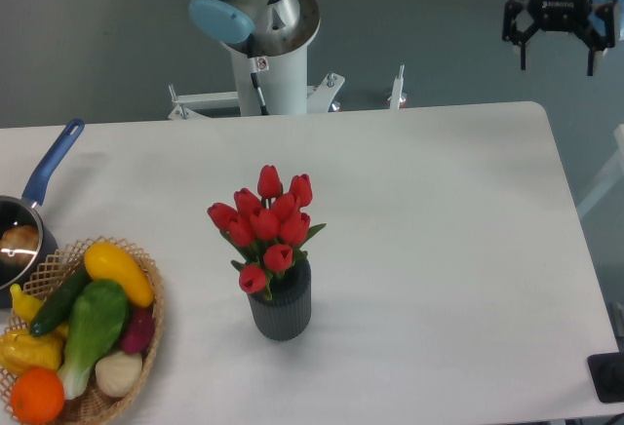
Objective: Pick up the flowers from the vase
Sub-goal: 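Move the open gripper into view above the table, then move the open gripper toward the red tulips in the grey vase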
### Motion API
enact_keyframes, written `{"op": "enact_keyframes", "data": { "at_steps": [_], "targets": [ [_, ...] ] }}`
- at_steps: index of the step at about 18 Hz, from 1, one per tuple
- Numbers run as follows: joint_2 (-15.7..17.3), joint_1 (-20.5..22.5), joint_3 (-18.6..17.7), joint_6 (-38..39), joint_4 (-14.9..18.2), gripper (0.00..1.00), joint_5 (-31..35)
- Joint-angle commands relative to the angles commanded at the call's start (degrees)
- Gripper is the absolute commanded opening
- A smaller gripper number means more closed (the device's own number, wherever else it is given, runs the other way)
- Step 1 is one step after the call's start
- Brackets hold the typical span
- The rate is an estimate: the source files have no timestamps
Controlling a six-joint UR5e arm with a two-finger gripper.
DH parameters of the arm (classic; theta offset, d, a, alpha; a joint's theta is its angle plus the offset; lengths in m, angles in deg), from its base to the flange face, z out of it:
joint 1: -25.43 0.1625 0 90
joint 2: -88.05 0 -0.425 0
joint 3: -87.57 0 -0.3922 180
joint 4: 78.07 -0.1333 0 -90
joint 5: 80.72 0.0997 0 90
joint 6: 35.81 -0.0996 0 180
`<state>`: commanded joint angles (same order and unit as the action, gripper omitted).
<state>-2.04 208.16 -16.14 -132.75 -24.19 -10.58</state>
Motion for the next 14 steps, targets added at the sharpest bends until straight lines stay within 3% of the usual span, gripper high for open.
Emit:
{"op": "enact_keyframes", "data": {
  "at_steps": [7,11,14],
  "targets": [
    [0.17,-0.26,-0.70,0.00,0.00,1.00,-0.97],
    [-0.09,-0.79,-2.46,1.23,-0.09,1.00,-7.55],
    [-0.18,-1.66,-2.99,1.23,0.00,1.00,-8.09]
  ]
}}
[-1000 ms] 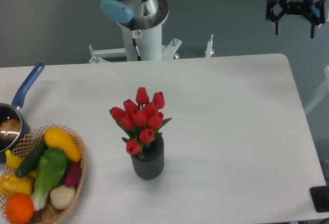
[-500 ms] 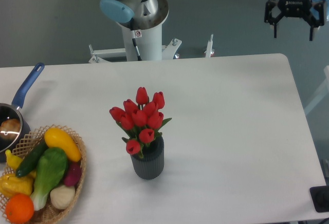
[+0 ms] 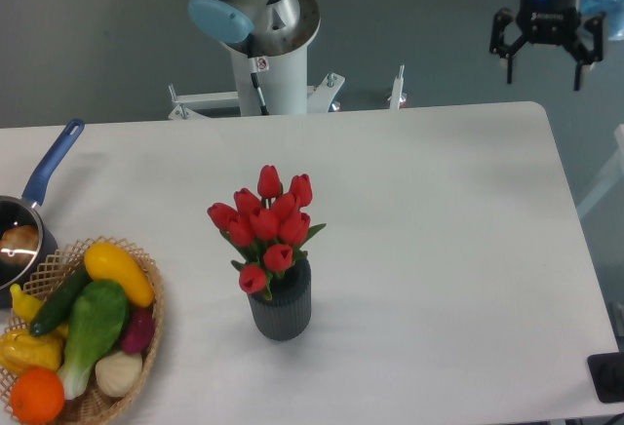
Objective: Pick up the flowers from the vase
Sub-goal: 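Move the open gripper toward the red tulips in the grey vase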
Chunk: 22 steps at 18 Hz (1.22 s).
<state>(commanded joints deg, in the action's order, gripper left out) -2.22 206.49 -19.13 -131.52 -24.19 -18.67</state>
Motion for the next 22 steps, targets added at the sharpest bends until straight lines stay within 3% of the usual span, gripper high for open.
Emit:
{"op": "enact_keyframes", "data": {
  "at_steps": [12,15,18,22],
  "targets": [
    [-3.78,-10.81,0.00,-0.09,1.14,1.00,-1.58],
    [-3.87,-10.90,-0.18,1.13,3.51,1.00,-7.79],
    [-4.04,-10.82,-0.53,9.12,2.99,1.00,-15.62],
    [-5.71,-14.59,-0.70,8.88,2.90,1.00,-17.14]
  ]
}}
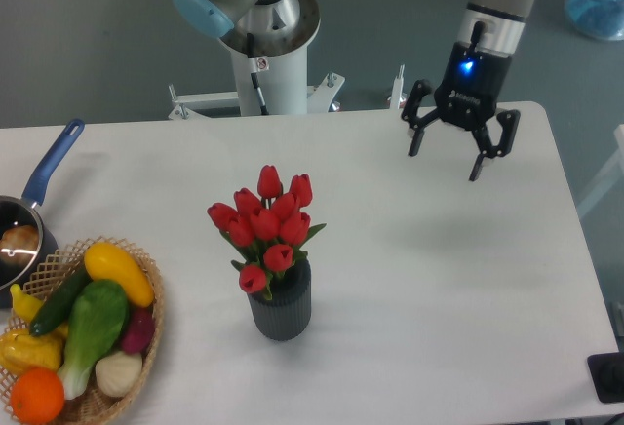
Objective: Pick up the flowers from the vase
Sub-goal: 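Move the open gripper toward the red tulips in the grey vase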
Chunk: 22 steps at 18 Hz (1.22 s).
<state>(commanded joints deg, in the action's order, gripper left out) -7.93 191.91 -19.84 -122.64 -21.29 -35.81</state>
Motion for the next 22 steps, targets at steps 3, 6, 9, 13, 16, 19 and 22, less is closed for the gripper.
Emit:
{"op": "enact_keyframes", "data": {
  "at_steps": [3,6,9,13,16,19,22],
  "targets": [
    [0.00,-2.90,0.18,0.08,0.26,1.00,-0.53],
    [-0.17,-4.31,0.00,0.09,0.26,1.00,-2.02],
    [-1.23,-5.28,0.18,-0.27,0.09,1.00,-1.50],
    [-1.32,-7.21,0.00,0.00,0.61,1.00,-1.85],
    [-1.41,-7.65,-1.49,-0.35,0.35,1.00,-1.41],
    [-1.32,-7.57,-3.86,-0.35,0.26,1.00,-2.20],
    [-0.79,-7.39,-5.89,-0.97,0.09,1.00,-2.46]
  ]
}}
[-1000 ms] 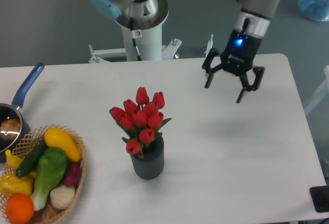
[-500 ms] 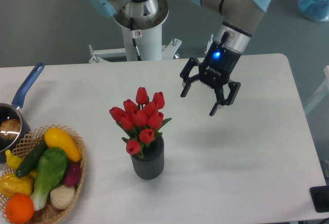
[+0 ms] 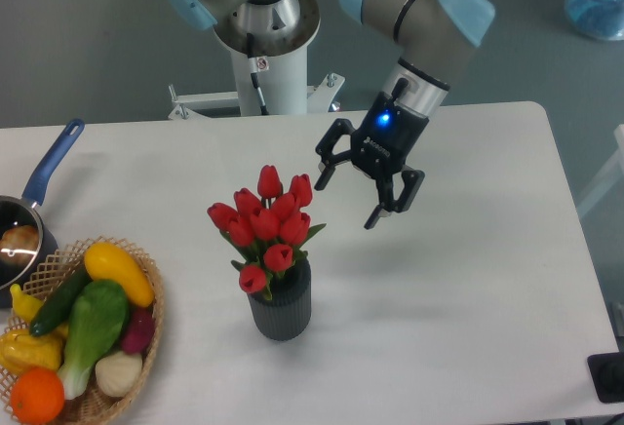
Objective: Pick up the flowers from the vase
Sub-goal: 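Move the open gripper toward the red tulips in the grey vase, then lower the open gripper around the tulip stems above the vase rim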
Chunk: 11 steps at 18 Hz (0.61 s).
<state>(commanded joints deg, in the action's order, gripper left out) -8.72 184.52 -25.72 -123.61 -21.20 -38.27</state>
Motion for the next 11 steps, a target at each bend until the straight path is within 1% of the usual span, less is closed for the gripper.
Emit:
{"op": "enact_keyframes", "data": {
  "at_steps": [11],
  "targets": [
    [-0.70,-0.53,-1.23,0.00,-0.35,1.00,-8.96]
  ]
}}
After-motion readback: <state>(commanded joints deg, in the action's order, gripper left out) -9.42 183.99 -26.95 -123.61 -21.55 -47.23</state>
